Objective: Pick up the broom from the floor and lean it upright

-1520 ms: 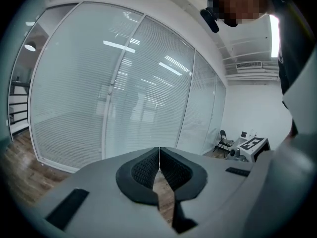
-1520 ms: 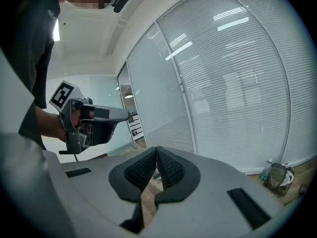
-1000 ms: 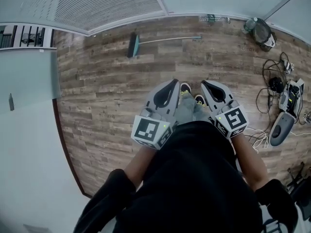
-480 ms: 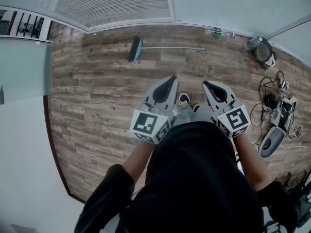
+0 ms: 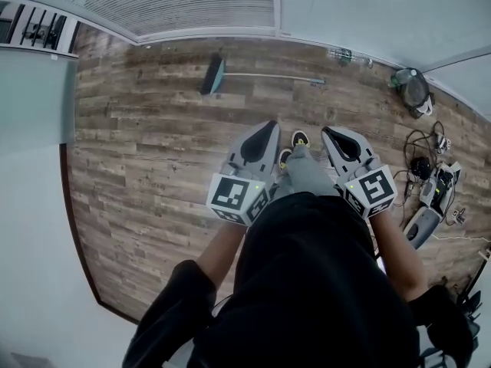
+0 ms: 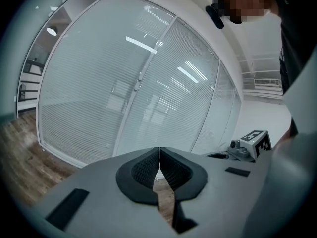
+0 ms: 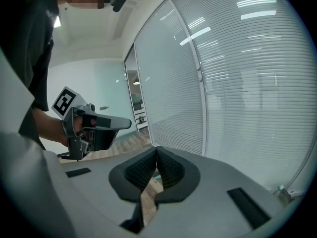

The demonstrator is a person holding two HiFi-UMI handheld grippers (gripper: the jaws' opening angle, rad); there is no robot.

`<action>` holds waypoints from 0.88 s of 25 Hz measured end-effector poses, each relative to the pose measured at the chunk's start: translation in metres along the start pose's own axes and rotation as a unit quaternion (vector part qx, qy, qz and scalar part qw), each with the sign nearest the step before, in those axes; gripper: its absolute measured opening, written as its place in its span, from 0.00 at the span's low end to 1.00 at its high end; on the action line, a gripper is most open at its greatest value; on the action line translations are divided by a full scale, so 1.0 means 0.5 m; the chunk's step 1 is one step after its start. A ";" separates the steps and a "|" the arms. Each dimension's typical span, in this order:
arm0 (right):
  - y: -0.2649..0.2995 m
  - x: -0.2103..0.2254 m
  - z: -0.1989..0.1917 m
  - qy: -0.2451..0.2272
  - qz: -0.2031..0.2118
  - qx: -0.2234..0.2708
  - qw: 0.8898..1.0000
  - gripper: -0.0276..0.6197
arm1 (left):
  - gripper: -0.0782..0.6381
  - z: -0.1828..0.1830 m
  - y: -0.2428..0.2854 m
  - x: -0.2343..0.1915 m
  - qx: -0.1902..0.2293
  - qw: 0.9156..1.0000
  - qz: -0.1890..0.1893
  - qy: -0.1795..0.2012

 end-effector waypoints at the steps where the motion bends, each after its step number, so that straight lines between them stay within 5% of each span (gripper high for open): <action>1: 0.007 0.004 -0.001 0.003 0.002 -0.003 1.000 0.07 | 0.14 0.002 0.004 -0.004 0.001 1.000 0.003 -0.002; 9: 0.035 0.026 0.004 0.002 0.009 -0.008 1.000 0.07 | 0.14 0.010 0.052 -0.029 -0.011 1.000 -0.002 0.003; 22: -0.001 0.228 0.017 0.058 -0.007 0.024 0.998 0.07 | 0.14 0.068 0.241 0.022 -0.068 0.997 -0.020 0.038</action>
Point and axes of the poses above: the fingertips, and each gripper's own axes: y forward along the fingers, x to its right, z out of its top, the point moved 9 cm from there along -y, backward along the fingers, and after that the axes turned 8 degrees about y, right-handed, at the moved point
